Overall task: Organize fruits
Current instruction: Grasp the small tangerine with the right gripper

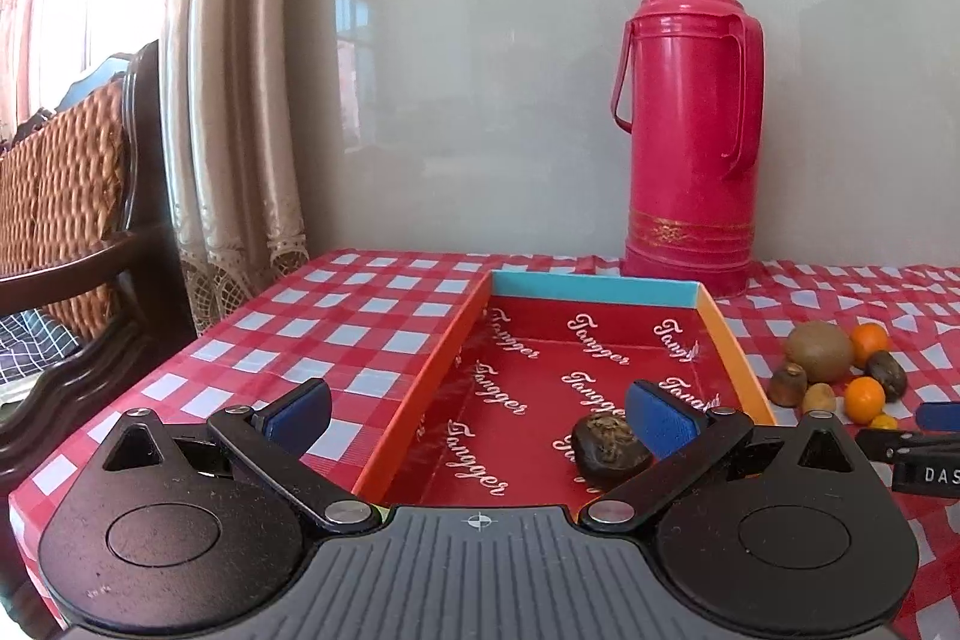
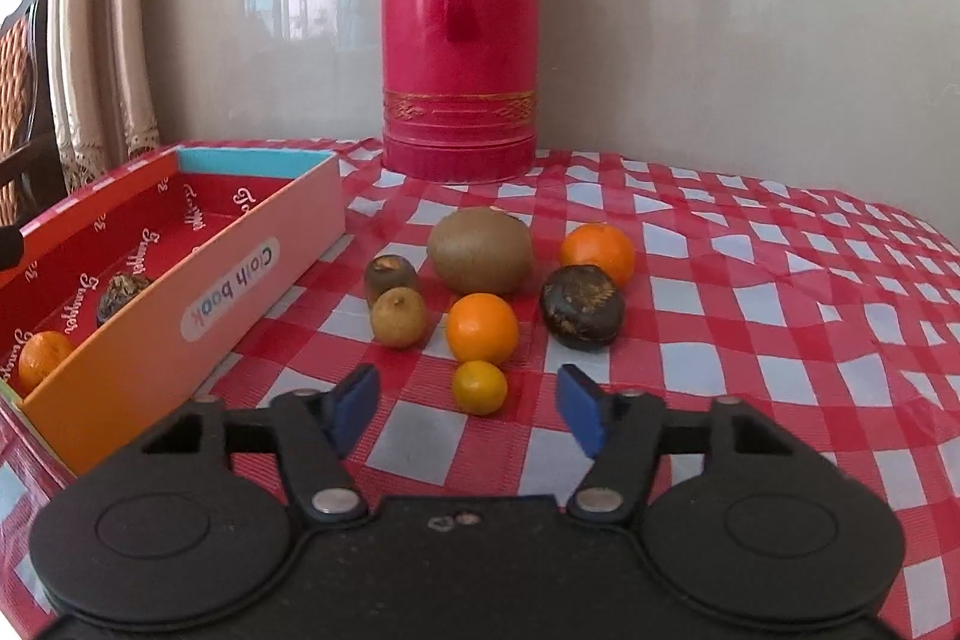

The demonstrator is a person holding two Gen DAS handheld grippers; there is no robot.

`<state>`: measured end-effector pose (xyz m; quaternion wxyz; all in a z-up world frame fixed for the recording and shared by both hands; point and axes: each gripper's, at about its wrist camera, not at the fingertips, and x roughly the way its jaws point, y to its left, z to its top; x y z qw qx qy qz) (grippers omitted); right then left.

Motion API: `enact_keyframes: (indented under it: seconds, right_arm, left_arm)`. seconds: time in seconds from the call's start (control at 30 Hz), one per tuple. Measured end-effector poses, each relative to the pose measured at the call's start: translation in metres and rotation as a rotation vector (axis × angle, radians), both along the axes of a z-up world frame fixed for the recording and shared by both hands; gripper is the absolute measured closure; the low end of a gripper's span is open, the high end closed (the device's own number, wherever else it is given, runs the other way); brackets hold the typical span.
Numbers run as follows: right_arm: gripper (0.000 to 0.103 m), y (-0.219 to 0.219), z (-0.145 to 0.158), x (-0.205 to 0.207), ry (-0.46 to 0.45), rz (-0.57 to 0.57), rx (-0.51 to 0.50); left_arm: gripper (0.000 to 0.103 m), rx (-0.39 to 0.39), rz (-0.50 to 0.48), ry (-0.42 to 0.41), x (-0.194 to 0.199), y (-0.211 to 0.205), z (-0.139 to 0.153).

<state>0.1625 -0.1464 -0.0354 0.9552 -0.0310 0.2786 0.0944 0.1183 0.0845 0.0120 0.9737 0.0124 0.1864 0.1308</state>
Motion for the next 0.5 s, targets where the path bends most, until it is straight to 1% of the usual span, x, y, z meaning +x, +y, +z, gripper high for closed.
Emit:
enact_keyframes:
  seconds: [0.03,0.07,0.13,0.2,0.23,0.37,0.5]
  right_arm:
    - [0.059,0.002,0.0,0.001,0.001,-0.002,-0.011]
    - [0.062,0.002,-0.001,0.003,0.003,-0.003,-0.018]
    - [0.065,0.002,-0.002,0.006,0.011,-0.007,-0.021]
    - [0.08,0.002,-0.004,0.011,0.032,-0.019,-0.027]
    - [0.09,0.002,-0.005,0.012,0.042,-0.021,-0.025]
    - [0.09,0.002,0.002,0.008,0.008,-0.028,-0.011]
    - [0.09,0.008,0.017,-0.003,-0.062,-0.001,0.034]
  left_arm:
    - [0.0,0.002,0.0,0.004,0.0,0.001,-0.001]
    - [0.0,0.004,-0.002,0.006,0.0,0.001,-0.001]
    - [0.0,0.008,-0.003,0.006,0.0,0.002,-0.001]
    - [0.0,0.007,0.001,0.005,-0.002,0.004,-0.001]
    - [0.0,0.005,0.003,0.005,-0.002,0.005,-0.001]
    - [0.0,0.0,0.015,0.0,-0.003,0.01,0.0]
    - [0.0,-0.001,0.022,-0.002,-0.005,0.013,0.0]
